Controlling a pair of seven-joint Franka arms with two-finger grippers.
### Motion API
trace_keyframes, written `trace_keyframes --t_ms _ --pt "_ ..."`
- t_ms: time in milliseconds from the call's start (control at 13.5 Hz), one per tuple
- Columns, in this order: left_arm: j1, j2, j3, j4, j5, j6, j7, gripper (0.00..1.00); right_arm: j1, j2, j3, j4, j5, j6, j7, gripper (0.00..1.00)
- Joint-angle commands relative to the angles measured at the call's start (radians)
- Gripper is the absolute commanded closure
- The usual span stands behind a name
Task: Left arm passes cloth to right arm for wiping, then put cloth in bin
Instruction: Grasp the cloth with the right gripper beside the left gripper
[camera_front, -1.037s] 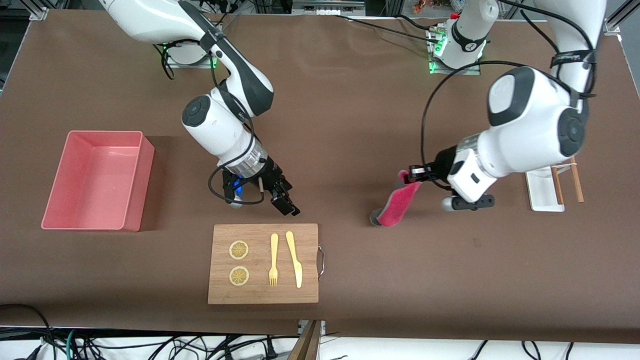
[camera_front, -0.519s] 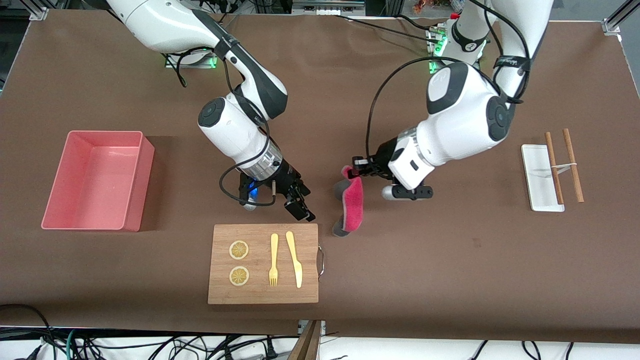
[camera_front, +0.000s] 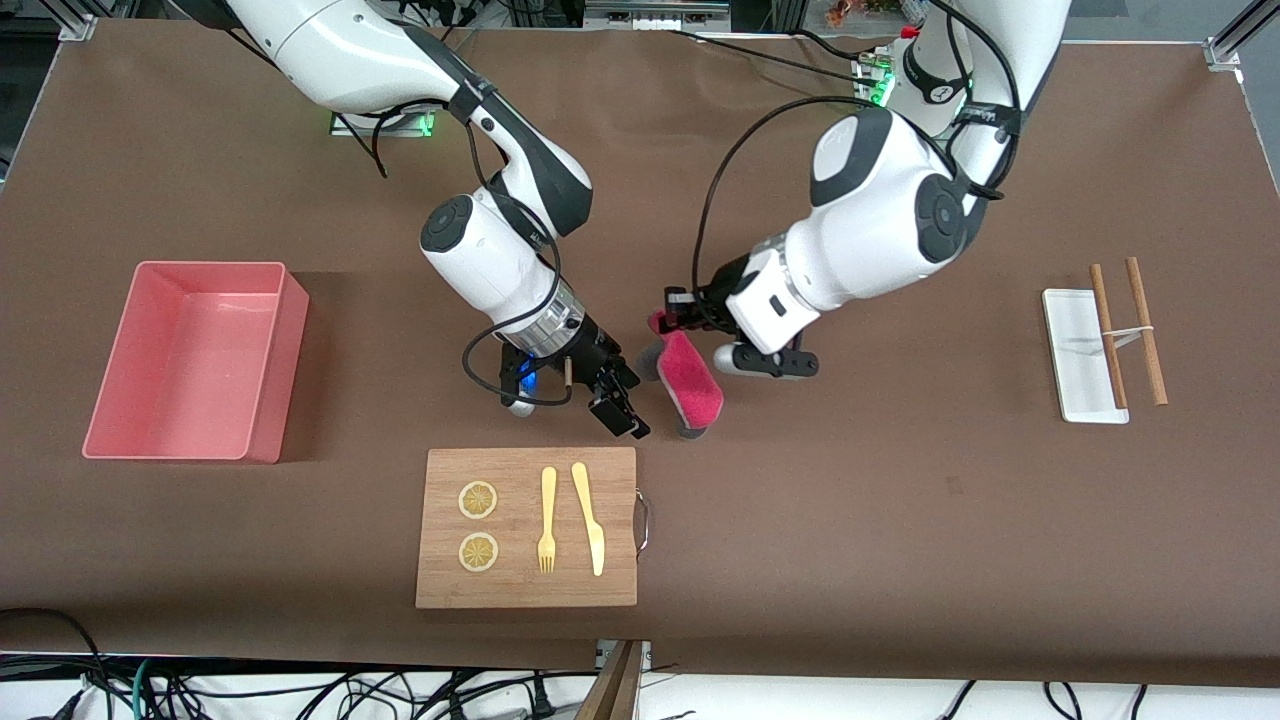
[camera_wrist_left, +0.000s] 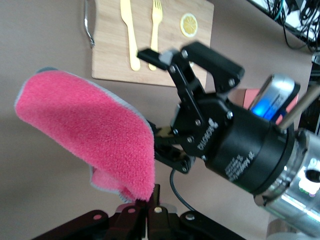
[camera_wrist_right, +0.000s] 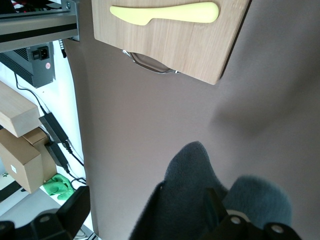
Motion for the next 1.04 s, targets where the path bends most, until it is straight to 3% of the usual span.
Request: trace_keyframes --t_ms 0,444,667,963 --pt "-0.03 0.001 0.011 -0.002 -0.027 0.008 0.041 1.0 0.004 0.022 0.005 0.055 0.007 0.007 0.013 0.01" --pt "-0.029 0.007 0.011 0.011 -0.048 0.01 0.044 1.0 -0.004 0.021 -0.004 0.048 -0.007 -0.01 -0.016 0.0" --pt "-0.038 0.007 0.011 0.009 -0.087 0.01 0.044 1.0 -0.067 -0.013 -0.007 0.051 -0.004 -0.227 -0.143 0.01" --pt "-0.044 0.019 0.011 0.009 -0.136 0.005 0.159 1.0 -0.075 -0.005 -0.01 0.039 -0.001 -0.359 -0.162 0.0"
